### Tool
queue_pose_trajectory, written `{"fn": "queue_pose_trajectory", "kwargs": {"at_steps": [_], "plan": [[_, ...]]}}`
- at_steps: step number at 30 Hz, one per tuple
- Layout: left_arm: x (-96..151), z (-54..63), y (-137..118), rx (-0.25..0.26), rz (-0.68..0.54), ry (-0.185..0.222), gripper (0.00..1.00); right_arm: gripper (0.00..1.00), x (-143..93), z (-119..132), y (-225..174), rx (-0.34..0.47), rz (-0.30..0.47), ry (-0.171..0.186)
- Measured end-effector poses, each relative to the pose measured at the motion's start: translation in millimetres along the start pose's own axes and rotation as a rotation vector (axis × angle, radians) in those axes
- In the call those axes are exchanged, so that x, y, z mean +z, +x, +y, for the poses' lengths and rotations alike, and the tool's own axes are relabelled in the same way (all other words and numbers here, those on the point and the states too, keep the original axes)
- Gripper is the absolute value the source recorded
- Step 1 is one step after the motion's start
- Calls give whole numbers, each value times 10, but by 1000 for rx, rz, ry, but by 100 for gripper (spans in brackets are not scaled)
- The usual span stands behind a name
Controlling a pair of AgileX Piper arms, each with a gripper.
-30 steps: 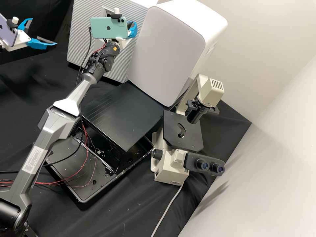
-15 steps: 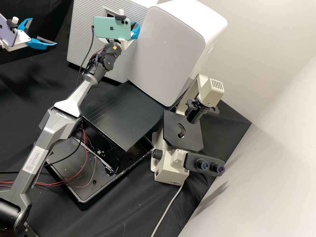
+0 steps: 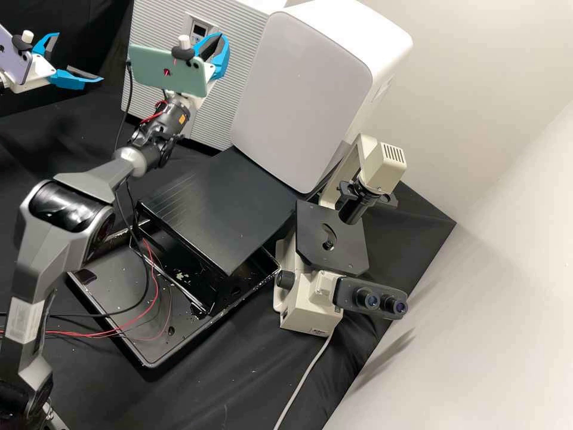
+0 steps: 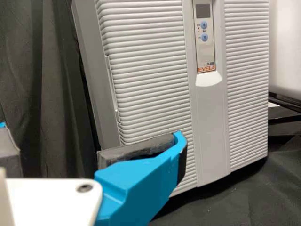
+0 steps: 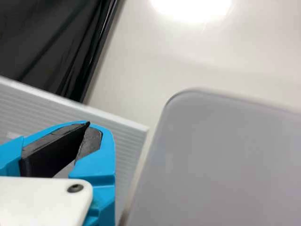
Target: Close the incubator door
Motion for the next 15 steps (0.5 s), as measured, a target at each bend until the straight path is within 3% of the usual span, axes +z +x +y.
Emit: {"fn": "queue_pose_trajectory", "kwargs": {"at_steps": [6, 15], "plan": [[0, 0, 0, 0, 0, 0, 100, 0, 83, 32, -399, -3, -8, 17], [0, 0, 0, 0, 0, 0, 100, 0, 226, 179, -1045, 37, -22, 87]]}}
